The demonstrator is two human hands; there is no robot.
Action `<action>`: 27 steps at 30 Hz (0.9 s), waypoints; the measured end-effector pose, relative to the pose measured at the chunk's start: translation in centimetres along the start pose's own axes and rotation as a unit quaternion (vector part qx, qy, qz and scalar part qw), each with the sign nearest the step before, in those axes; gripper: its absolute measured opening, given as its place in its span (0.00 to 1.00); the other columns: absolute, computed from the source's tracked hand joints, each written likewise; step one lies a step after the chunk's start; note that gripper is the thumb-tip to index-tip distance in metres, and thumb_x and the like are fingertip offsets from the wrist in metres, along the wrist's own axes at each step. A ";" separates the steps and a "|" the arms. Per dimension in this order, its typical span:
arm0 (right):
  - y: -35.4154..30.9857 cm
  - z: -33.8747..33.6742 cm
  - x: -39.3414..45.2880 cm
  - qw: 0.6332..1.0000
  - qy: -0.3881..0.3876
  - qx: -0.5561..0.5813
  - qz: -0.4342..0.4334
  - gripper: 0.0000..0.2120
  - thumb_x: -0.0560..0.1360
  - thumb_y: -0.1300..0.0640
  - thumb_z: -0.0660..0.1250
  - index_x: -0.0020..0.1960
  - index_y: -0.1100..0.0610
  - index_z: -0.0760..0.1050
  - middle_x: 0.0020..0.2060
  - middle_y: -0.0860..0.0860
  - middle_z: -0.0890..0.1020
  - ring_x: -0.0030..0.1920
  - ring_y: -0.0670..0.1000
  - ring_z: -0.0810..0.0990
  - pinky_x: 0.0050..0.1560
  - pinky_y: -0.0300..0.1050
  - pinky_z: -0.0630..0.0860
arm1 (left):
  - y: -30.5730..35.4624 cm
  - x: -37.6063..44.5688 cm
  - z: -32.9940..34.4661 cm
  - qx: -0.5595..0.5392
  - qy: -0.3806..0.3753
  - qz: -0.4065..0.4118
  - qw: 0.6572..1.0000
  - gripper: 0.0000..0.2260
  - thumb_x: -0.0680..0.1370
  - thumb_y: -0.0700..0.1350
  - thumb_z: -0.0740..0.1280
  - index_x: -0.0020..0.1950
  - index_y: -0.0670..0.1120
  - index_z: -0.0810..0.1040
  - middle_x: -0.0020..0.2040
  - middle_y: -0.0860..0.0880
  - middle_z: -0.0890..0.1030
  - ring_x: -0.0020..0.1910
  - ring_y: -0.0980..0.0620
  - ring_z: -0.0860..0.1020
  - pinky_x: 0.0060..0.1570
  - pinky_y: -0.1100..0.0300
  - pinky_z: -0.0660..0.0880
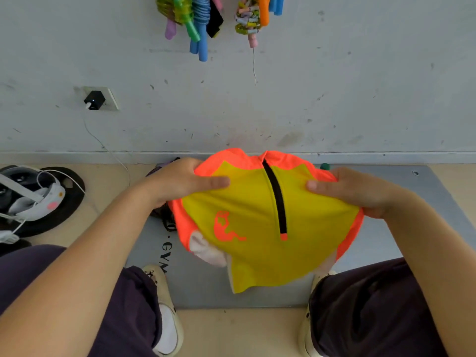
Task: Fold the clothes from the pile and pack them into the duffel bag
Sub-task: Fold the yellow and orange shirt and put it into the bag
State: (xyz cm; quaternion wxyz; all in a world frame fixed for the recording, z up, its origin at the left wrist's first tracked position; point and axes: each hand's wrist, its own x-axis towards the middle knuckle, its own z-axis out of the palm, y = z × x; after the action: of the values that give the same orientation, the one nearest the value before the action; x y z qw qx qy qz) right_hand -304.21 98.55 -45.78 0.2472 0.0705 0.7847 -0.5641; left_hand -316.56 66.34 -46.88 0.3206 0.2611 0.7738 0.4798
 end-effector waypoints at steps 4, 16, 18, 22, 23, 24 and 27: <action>0.2 0.7 -0.1 0.982 -0.021 -0.184 0.040 0.28 0.58 0.34 0.78 0.46 0.56 0.83 0.40 0.51 0.86 0.40 0.51 0.85 0.45 0.45 0.79 | -0.6 -0.4 -1.0 0.204 -0.091 -0.088 0.971 0.28 0.58 0.64 0.78 0.37 0.41 0.77 0.32 0.47 0.73 0.31 0.49 0.70 0.34 0.57 0.64; 0.7 -0.1 0.4 0.971 0.106 0.177 -0.117 0.16 0.71 0.52 0.69 0.57 0.56 0.82 0.54 0.57 0.84 0.54 0.54 0.84 0.46 0.43 0.81 | -0.9 -0.4 -1.4 -0.081 0.088 0.016 0.993 0.19 0.62 0.62 0.75 0.47 0.54 0.85 0.49 0.53 0.86 0.48 0.53 0.85 0.49 0.58 0.81; 0.5 0.1 0.6 0.962 0.139 0.189 -0.143 0.16 0.73 0.52 0.67 0.59 0.55 0.80 0.56 0.55 0.84 0.56 0.53 0.83 0.48 0.42 0.80 | -0.9 -0.6 -1.7 -0.084 0.072 0.016 0.994 0.25 0.57 0.64 0.79 0.48 0.54 0.86 0.50 0.51 0.86 0.48 0.50 0.85 0.46 0.58 0.82; 0.2 0.6 0.6 0.962 0.170 0.163 -0.141 0.16 0.73 0.47 0.67 0.58 0.52 0.81 0.54 0.54 0.85 0.54 0.54 0.84 0.45 0.43 0.81 | -0.9 -1.1 -2.2 -0.041 0.007 0.031 0.999 0.31 0.55 0.62 0.81 0.55 0.53 0.83 0.54 0.50 0.85 0.52 0.50 0.84 0.50 0.55 0.81; 0.1 0.6 0.4 0.969 0.160 0.139 -0.125 0.16 0.72 0.44 0.69 0.56 0.51 0.82 0.52 0.55 0.85 0.53 0.55 0.84 0.43 0.44 0.82 | -0.8 -1.2 -2.2 -0.027 0.003 0.038 0.999 0.29 0.57 0.61 0.81 0.56 0.56 0.83 0.54 0.52 0.85 0.52 0.52 0.84 0.49 0.59 0.81; 0.0 0.5 0.2 0.979 0.136 0.103 -0.108 0.17 0.70 0.41 0.71 0.54 0.49 0.83 0.51 0.55 0.85 0.50 0.56 0.85 0.41 0.44 0.81 | -0.7 -1.2 -2.2 -0.017 0.007 0.042 0.999 0.26 0.58 0.59 0.81 0.55 0.58 0.83 0.53 0.54 0.85 0.51 0.54 0.84 0.47 0.62 0.80; 0.0 -0.1 -0.5 0.993 0.051 -0.081 -0.067 0.21 0.62 0.34 0.75 0.49 0.45 0.83 0.44 0.50 0.86 0.43 0.50 0.86 0.40 0.39 0.79 | -1.1 -1.1 -2.5 -0.011 0.061 0.024 0.998 0.21 0.60 0.57 0.78 0.51 0.54 0.85 0.48 0.52 0.86 0.47 0.53 0.85 0.46 0.58 0.82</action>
State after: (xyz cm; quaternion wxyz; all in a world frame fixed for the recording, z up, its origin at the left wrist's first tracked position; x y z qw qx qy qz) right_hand -303.82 98.72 -45.50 0.1730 0.0258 0.8426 -0.5094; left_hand -317.82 63.71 -46.81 0.2636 0.2462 0.7801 0.5112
